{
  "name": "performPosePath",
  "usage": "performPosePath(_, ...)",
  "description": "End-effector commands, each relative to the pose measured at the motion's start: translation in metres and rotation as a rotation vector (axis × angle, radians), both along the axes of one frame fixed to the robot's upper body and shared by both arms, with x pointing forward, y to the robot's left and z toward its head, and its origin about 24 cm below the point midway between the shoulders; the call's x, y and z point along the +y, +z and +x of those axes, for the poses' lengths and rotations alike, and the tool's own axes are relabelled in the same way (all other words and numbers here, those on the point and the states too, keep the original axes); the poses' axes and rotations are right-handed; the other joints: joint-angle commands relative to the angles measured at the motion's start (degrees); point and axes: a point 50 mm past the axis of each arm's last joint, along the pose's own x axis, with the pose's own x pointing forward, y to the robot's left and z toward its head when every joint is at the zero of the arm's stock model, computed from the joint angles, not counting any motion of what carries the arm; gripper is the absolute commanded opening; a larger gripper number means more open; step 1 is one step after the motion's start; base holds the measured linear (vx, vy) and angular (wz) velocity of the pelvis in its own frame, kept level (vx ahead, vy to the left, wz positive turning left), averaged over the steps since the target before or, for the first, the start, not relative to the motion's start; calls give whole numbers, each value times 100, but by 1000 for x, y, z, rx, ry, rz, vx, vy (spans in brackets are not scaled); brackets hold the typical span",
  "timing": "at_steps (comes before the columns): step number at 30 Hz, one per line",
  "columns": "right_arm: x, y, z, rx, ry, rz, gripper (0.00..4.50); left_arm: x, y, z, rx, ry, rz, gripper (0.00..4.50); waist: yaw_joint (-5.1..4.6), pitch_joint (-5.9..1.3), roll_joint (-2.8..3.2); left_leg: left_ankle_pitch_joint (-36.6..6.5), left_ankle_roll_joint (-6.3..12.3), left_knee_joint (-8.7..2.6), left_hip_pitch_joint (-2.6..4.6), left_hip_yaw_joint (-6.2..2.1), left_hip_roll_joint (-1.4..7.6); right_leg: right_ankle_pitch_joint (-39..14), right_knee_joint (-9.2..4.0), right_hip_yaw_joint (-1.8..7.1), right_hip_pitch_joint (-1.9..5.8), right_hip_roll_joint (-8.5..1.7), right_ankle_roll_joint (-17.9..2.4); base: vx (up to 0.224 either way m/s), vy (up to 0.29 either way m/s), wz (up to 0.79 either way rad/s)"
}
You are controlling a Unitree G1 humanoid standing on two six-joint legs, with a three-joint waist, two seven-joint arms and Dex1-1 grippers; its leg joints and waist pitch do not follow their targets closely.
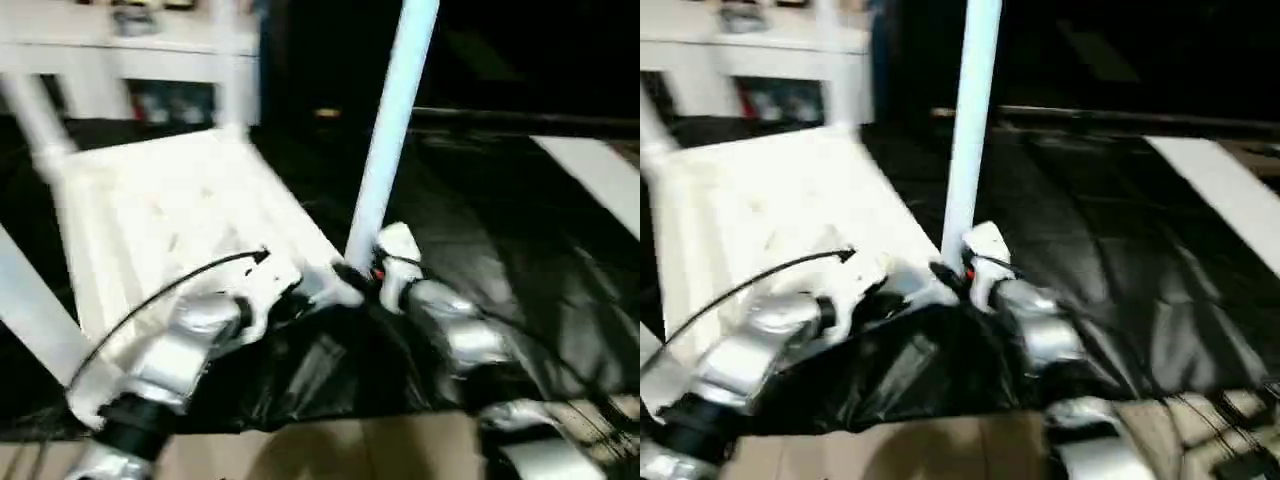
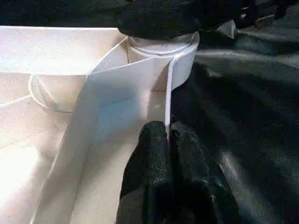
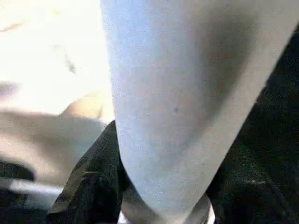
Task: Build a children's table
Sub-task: Rotate leg to tighten
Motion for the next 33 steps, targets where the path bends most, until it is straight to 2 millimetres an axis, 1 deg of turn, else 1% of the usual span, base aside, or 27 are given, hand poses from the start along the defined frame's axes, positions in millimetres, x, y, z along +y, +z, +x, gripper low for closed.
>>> performPosePath(1, 51, -17, -21, 107, 158, 40, 196, -31, 23, 6, -111, -53, -67, 0, -37, -219, 197, -4640, -418, -830, -9, -188, 410, -2646, -53, 223, 282, -280, -392, 0, 0, 0)
performPosePath(2, 55, -13, -22, 89, 187, 53, 196, -32, 23, 4, -109, -66, -67, 0, 28, -183, 184, -4848, -465, -917, 21, -74, 389, -2727, 11, 256, 204, -232, -468, -55, 9, -1)
performPosePath(3, 55, -13, -22, 89, 187, 53, 252, -32, 23, 4, -109, -66, -67, 0, 28, -183, 184, -4848, -465, -917, 21, -74, 389, -2727, 11, 256, 204, -232, -468, 0, 0, 0)
performPosePath(4, 57, -11, -22, 81, 209, 69, 266, -32, 23, 3, -106, -77, -68, 0, 13, -135, 84, -4397, -391, -439, 431, 11, 112, -4470, -617, 122, -209, -389, -119, 0, 0, 0)
performPosePath(5, 57, -10, -22, 83, 223, 81, 266, -31, 23, 3, -104, -85, -69, 0, 13, -135, 84, -4397, -391, -439, 431, 11, 112, -4470, -617, 122, -209, -389, -119, 0, 0, 0)
performPosePath(6, 53, -9, -22, 88, 236, 96, 266, -29, 22, 1, -100, -97, -65, 0, -152, -131, 107, -3140, -201, 220, 600, 54, -88, -5566, -1226, -527, -216, -551, 573, 19, -4, -21)
performPosePath(7, 51, -8, -21, 85, 241, 98, 286, -28, 22, 1, -98, -102, -62, 0, -179, -122, 217, -3262, -165, 22, 490, 3, 47, -5064, -1158, -682, 15, -496, 594, 19, -4, -21)
performPosePath(8, 44, -7, -19, 67, 243, 68, 302, -25, 22, 0, -99, -109, -57, 0, 120, -212, 434, -4479, -404, -838, -415, -63, 292, -1335, 580, -39, 743, -160, -86, 36, 77, -46)
performPosePath(9, 44, -7, -19, 67, 243, 68, 311, -25, 22, 0, -99, -109, -57, 0, 120, -212, 434, -4479, -404, -838, -415, -63, 292, -1335, 580, -39, 743, -160, -86, 58, 27, -19)
performPosePath(10, 36, -6, -17, 40, 259, 31, 321, -22, 22, -1, -94, -120, -55, 0, 178, -148, 12, -4309, -500, -594, 204, -156, 179, -3521, 74, 437, 81, -441, -61, 58, 27, -19)
performPosePath(11, 34, -6, -16, 34, 266, 23, 321, -22, 22, -1, -93, -125, -55, 0, 237, -110, -61, -3430, -457, -136, 488, -29, -53, -5238, -512, 387, -320, -647, 62, 74, -98, 23)
performPosePath(12, 28, -5, -15, 23, 284, 6, 335, -20, 23, -2, -91, -143, -56, 0, 235, -143, -124, -1794, -137, 363, 448, -21, -115, -6431, -742, 471, -277, -1000, 96, 102, -86, -5)
performPosePath(13, 26, -5, -14, 20, 290, 1, 335, -19, 23, -2, -90, -148, -56, 0, 342, -294, -40, -948, -59, -146, -161, -110, 45, -5075, -339, 514, 358, -876, 20, 102, -86, -5)
performPosePath(14, 21, -4, -14, 11, 316, -10, 335, -17, 23, -2, -87, -160, -51, 0, 384, -334, 132, -839, -181, -370, -95, -143, 190, -3268, -141, 415, 220, -579, -307, 101, -22, -28)
performPosePath(15, 16, -2, -13, 4, 338, -21, 335, -14, 23, -3, -84, -171, -49, 0, 348, -362, 155, -841, -183, -371, -61, -133, 215, -2410, -51, 412, 179, -489, -527, 68, -2, -10)
performPosePath(16, 9, 0, -12, -4, 370, -32, 335, -11, 23, -3, -76, -186, -44, 0, 342, -362, 181, -990, -165, -387, -65, -95, 224, -1420, 57, 430, 163, -414, -919, 68, -2, -10)
performPosePath(17, 5, 1, -11, -7, 383, -39, 335, -9, 23, -4, -72, -194, -41, 0, 327, -353, 155, -1172, -142, -388, -59, -73, 221, -1326, 54, 436, 145, -399, -1031, 0, 0, 0)
performPosePath(18, 0, 3, -11, -12, 402, -49, 335, -6, 23, -4, -66, -205, -37, 0, 326, -351, 184, -1348, -143, -377, -35, -43, 212, -1319, 53, 458, 129, -405, -1129, 51, 5, 5)
performPosePath(19, -8, 6, -10, -19, 431, -64, 335, -3, 23, -6, -55, -228, -35, 0, 336, -381, 151, -1199, -51, -353, -68, 7, 183, -954, 94, 513, 170, -381, -1306, 51, 5, 5)
performPosePath(20, -14, 8, -9, -24, 455, -76, 335, 0, 24, -7, -47, -250, -33, 0, 349, -388, 142, -1042, 40, -347, -74, 36, 184, -789, 108, 515, 188, -382, -1348, 0, 0, 0)
performPosePath(24, -30, 14, -8, -27, 520, -101, 335, 7, 25, -13, -14, -323, -30, 0, 374, -374, 144, -925, 137, -340, -56, 72, 194, -778, 102, 529, 187, -401, -1395, 0, 0, 0)
performPosePath(27, -32, 14, -9, -22, 545, -106, 335, 8, 25, -14, -6, -341, -30, 0, 380, -370, 131, -886, 136, -342, -39, 86, 215, -781, 107, 536, 184, -406, -1435, 0, 0, 0)
performPosePath(28, -37, 15, -12, -5, 615, -115, 335, 13, 26, -17, 13, -384, -25, 0, 385, -370, 119, -904, 138, -343, -37, 88, 216, -815, 112, 536, 187, -402, -1435, 0, 0, 0)
performPosePath(30, -37, 15, -12, -5, 615, -115, 335, 13, 26, -17, 13, -384, -25, 0, 398, -367, 127, -940, 146, -340, -40, 89, 212, -877, 108, 535, 193, -406, -1423, 0, 0, 0)
performPosePath(31, -40, 16, -17, 21, 700, -119, 335, 19, 27, -20, 39, -422, -15, 0, 412, -363, 97, -947, 170, -339, -37, 98, 211, -1002, 101, 540, 191, -412, -1392, 0, 0, 0)
performPosePath(32, -40, 16, -17, 21, 700, -119, 335, 19, 27, -20, 39, -422, -15, 0, 411, -358, 97, -955, 181, -339, -37, 103, 213, -1032, 95, 542, 183, -412, -1387, 0, 0, 0)
performPosePath(33, -40, 16, -19, 29, 734, -119, 312, 22, 27, -21, 55, -440, -7, 0, 408, -351, 11, -961, 199, -347, -41, 112, 218, -1121, 77, 543, 183, -411, -1363, 0, 0, 0)
